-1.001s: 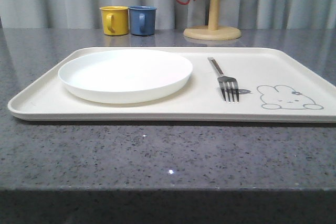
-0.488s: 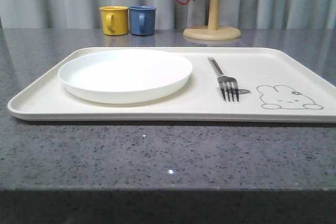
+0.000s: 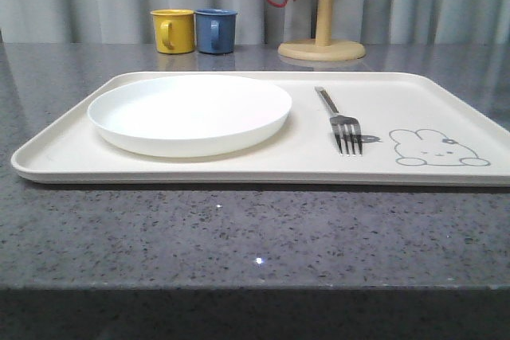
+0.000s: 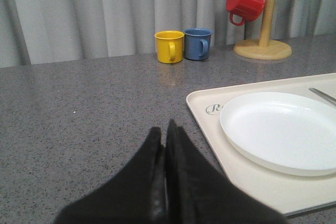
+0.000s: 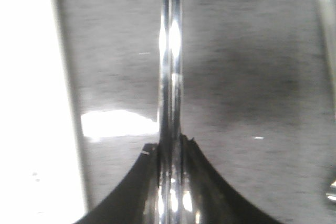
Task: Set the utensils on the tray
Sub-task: 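Place the chopsticks on the tray next to the fork and release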
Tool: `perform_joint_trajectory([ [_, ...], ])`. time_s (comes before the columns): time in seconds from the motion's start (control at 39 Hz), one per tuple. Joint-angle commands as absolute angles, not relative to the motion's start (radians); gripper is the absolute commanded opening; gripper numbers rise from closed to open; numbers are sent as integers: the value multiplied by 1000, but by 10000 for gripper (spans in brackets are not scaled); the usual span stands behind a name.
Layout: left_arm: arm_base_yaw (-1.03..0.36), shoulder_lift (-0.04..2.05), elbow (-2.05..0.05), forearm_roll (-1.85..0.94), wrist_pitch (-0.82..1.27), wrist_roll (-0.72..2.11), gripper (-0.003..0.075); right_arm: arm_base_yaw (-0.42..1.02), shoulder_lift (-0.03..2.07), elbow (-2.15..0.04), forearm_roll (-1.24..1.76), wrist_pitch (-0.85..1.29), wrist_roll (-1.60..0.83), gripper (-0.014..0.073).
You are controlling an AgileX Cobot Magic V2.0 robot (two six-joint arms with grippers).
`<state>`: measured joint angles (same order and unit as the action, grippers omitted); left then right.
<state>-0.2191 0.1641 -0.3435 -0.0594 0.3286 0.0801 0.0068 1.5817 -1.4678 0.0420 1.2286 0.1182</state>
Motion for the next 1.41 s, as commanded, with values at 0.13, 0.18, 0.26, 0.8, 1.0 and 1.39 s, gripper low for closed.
perform_joint_trajectory([
  [0.13,-218,174,-369,-69,251,71,-18,216,1585,-1499,79,1285,247,-55],
  [0.18,-218,174,-369,-69,251,71,-18,249,1600,-1499,87,1264,266,-55],
  [0.26,-218,174,-369,-69,251,71,-18,292,1634,-1499,103,1246,280,-55],
  [0.8,-218,174,-369,-69,251,71,-18,314,1756,-1499,176,1118,327,-11],
  [1.0,-218,174,-369,-69,251,71,-18,314,1757,-1499,181,1117,342,1],
  [1.39,-218,174,-369,-69,251,71,-18,310,1750,-1571,107,1203,347,374],
])
